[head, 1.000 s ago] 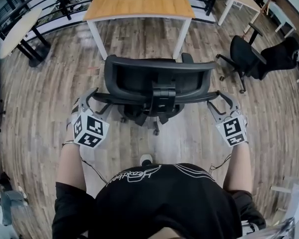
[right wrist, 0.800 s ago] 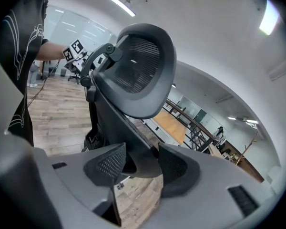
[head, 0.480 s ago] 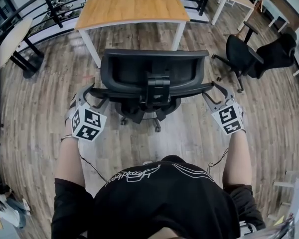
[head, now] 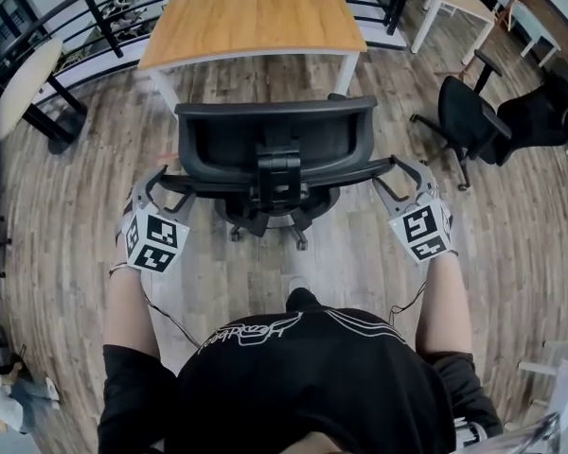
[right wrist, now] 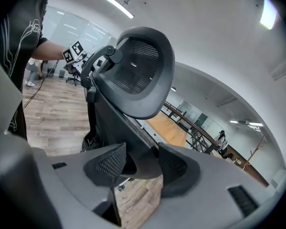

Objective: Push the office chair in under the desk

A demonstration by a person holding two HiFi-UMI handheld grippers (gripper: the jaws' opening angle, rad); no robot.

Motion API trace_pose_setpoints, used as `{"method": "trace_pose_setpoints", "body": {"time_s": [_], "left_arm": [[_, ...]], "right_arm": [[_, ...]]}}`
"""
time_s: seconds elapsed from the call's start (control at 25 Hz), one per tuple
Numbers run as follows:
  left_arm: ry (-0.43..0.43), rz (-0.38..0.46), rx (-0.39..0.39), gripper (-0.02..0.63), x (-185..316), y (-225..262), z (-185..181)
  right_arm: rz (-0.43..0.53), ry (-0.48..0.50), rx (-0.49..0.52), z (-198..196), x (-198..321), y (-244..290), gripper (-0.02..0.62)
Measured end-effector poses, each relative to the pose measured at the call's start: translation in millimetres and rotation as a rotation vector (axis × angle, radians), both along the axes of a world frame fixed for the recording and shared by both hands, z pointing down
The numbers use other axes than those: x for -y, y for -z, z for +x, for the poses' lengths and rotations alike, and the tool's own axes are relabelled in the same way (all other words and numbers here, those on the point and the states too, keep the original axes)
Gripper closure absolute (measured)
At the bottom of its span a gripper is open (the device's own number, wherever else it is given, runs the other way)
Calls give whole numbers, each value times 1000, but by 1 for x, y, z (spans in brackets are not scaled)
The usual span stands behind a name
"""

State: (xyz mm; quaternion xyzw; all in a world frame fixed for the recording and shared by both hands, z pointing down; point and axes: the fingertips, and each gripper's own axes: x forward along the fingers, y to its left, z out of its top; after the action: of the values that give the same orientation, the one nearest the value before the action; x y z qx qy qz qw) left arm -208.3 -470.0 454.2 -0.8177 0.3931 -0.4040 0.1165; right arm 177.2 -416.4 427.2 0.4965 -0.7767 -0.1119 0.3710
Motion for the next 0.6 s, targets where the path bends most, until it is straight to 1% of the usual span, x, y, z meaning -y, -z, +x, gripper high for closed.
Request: {"method": "trace_pose_setpoints", "body": {"time_s": [0.16,0.6], "left_arm": [[14,10,-2,313,30,1,3],[62,15,27,313,100,-3,11]], "right_arm": [[-1,29,3,4,32,0,357],[0,90,-10,17,111,-4,361]]}}
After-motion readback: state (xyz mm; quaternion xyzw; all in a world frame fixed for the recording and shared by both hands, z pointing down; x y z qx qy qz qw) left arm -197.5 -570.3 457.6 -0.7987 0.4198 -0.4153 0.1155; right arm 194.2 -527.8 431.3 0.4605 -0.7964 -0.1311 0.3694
